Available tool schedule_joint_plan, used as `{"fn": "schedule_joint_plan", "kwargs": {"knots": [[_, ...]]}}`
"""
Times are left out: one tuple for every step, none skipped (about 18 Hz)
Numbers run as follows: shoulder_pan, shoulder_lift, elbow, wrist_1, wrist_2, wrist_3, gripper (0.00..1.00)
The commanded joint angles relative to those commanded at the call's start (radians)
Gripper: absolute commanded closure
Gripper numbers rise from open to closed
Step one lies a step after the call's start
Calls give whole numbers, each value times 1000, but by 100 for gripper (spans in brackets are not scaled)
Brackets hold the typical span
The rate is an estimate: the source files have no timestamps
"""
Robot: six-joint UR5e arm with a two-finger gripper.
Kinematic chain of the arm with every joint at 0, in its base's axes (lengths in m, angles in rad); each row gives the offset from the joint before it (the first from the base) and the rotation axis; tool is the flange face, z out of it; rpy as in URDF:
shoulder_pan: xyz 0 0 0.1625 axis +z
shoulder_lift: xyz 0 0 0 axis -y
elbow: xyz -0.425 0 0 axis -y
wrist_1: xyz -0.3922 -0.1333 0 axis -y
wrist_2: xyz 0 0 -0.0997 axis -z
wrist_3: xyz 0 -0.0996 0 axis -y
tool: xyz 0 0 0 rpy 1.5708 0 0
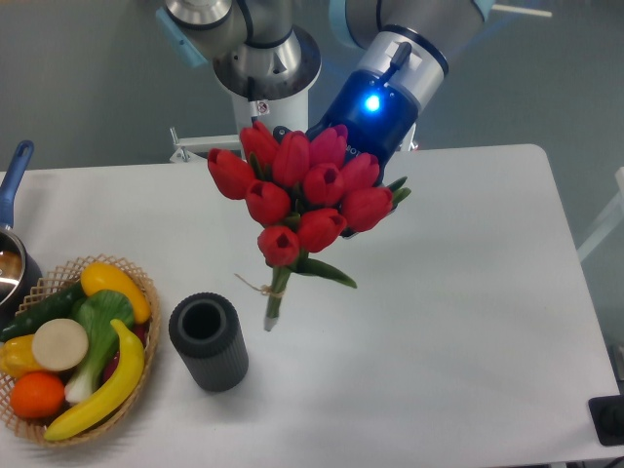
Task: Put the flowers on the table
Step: 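Carry the red tulip bouquet away from the black vase with the gripper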
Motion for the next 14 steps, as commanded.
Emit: {"fn": "schedule_joint_plan", "kwargs": {"knots": [[0,3,0,-2,12,0,61],[0,9,-5,-5,37,0,61],[0,20,-8,-6,73,0,61],[0,31,-17,-8,113,-2,61],[0,41,-28,-8,156,-2,61],[0,48,-37,-9,199,-2,61],[0,51,-38,-11,242,0,61],[0,49,-38,-9,287,2,60],[-2,48,-38,-11,343,6,60],[-2,48,-40,-11,397,9,60],[-5,48,-47,-12,440,11,61],[-6,49,-55,-12,465,17,60],[-8,48,-61,-12,480,34,60],[-8,48,-70,-14,502,57,61]]}}
